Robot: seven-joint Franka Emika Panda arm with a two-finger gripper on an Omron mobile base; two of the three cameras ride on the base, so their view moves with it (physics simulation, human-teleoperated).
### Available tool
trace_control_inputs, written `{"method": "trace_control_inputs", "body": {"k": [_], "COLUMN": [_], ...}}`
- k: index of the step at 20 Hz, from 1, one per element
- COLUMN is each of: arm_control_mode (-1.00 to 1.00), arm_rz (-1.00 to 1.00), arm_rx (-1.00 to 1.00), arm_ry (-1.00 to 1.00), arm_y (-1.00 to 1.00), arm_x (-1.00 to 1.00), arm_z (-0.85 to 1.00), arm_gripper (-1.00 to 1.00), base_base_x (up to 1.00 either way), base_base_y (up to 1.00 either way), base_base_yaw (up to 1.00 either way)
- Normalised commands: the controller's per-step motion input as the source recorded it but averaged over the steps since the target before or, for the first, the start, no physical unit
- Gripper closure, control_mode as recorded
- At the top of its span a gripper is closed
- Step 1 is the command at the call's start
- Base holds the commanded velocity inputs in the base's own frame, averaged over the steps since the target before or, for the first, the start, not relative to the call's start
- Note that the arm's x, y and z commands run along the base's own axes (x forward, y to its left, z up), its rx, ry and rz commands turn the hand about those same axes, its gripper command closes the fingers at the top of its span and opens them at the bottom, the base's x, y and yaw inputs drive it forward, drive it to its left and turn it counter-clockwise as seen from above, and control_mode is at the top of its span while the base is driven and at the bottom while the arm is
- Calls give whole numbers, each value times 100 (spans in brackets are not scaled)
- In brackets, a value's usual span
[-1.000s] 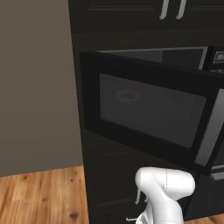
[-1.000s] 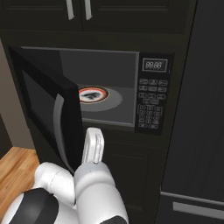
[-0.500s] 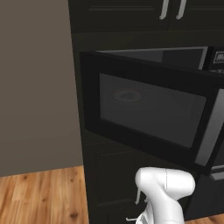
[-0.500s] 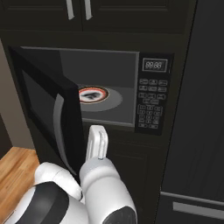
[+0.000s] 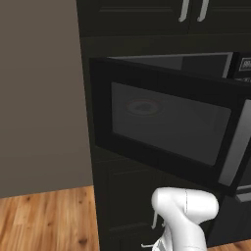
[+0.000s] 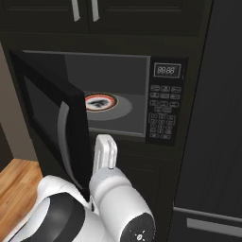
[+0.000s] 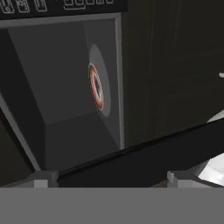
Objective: Pick the corn from the counter and place it in the microwave. Then turn on the microwave.
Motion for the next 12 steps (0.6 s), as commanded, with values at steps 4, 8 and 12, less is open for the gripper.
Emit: {"method": "trace_control_inputs", "body": {"k": [4,8,12], "arm_control_mode": [-100,-100,-100], "arm_rz": [13,13,16], "arm_rx": [4,6,9], "arm_ry": [0,0,0], "arm_y": [7,6,3], "arm_x": [20,22,15], "arm_z": [-13,-8,-5], "arm_gripper": [-100,-100,-100], "base_base_x": [0,0,0], "base_base_y": [0,0,0], "base_base_yaw": [0,0,0]}}
